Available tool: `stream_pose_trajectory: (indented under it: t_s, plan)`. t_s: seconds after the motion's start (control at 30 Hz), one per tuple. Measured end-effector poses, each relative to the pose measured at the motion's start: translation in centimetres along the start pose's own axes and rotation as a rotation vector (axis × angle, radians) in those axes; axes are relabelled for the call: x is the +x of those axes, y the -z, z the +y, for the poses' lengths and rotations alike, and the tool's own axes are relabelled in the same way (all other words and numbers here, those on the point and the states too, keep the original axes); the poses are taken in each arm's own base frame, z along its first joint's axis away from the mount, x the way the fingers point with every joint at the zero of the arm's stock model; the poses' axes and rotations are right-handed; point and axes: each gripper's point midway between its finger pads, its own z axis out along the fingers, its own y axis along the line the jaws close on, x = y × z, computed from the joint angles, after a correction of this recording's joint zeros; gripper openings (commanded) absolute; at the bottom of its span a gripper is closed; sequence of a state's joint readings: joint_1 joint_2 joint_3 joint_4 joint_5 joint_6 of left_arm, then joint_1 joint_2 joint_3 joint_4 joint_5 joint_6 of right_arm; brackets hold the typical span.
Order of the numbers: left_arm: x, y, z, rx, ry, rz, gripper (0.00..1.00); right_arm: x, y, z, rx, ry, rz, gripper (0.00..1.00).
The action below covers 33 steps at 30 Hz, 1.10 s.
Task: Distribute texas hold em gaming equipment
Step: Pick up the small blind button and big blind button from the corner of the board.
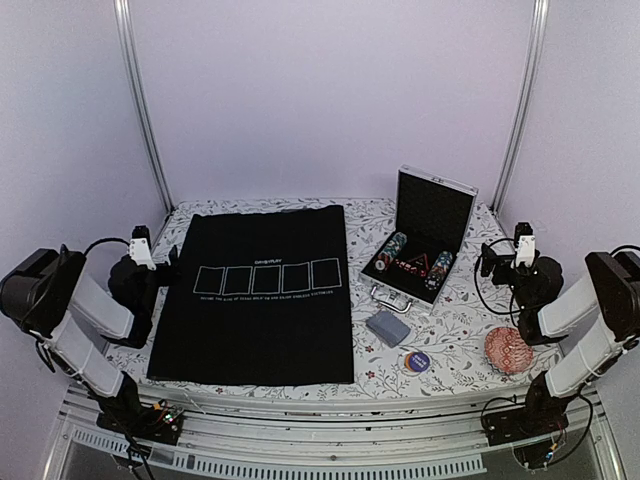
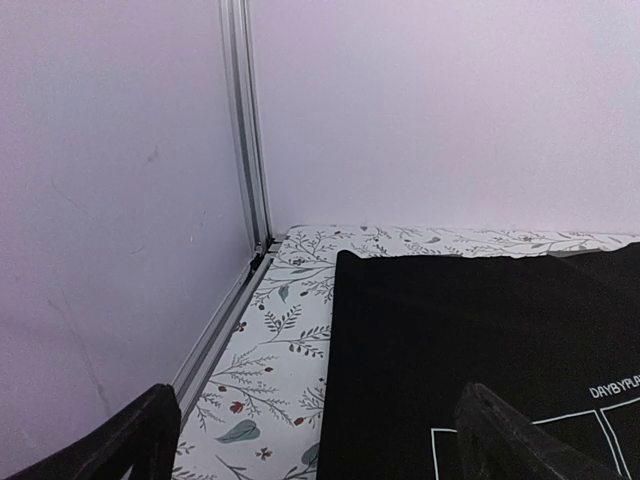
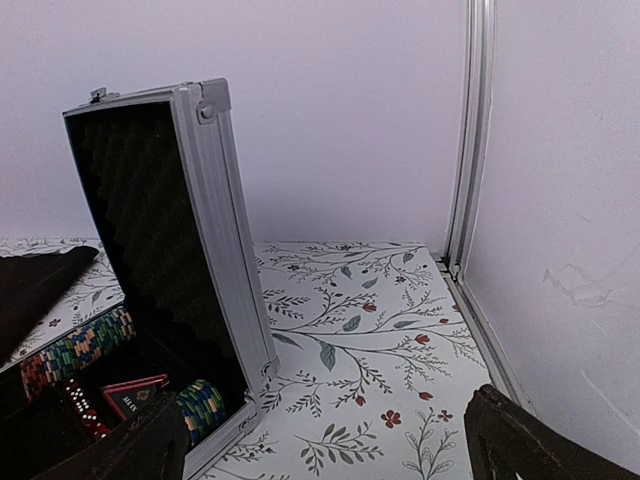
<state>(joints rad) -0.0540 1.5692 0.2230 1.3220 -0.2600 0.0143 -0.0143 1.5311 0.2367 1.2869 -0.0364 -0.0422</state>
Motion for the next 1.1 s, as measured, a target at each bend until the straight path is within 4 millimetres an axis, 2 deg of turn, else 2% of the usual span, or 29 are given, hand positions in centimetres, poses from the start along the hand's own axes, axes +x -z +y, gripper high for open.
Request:
stream_pose_trajectory:
  t_s: [0.5, 0.6, 0.7, 0.77, 0.9, 1.0, 1.1]
  plan:
    - [0.0, -0.1, 0.1, 0.002, 0.000, 0.003, 0.98, 0.1, 0.0, -0.1, 0.005, -0.001, 0.006, 0.99]
    - [-0.8, 0.0, 0.4, -0.012, 0.007, 0.000, 0.98, -0.3, -0.1, -0.5, 0.031, -0.008, 0.034, 0.99]
    - [-3.6, 0.4, 1.1, -0.044, 0.025, -0.047, 0.98, -3.8, 0.2, -0.5, 0.030, -0.017, -0.025, 0.99]
    - [-6.1, 0.7, 1.3, -0.055, 0.046, -0.098, 0.98, -7.2, 0.7, 0.1, -0.007, -0.023, -0.090, 0.99]
    - [-12.0, 1.7, 0.7, -0.009, 0.114, -0.206, 0.98, -14.2, 0.9, 2.7, -0.167, -0.044, -0.185, 0.99]
    - [-17.0, 2.0, -1.3, 0.095, 0.178, -0.264, 0.98, -17.3, 0.5, 5.1, -0.317, -0.059, -0.179, 0.99]
    - [-20.1, 2.0, -4.3, 0.216, 0.208, -0.254, 0.98, -18.8, 0.5, 8.0, -0.495, -0.079, -0.126, 0.99]
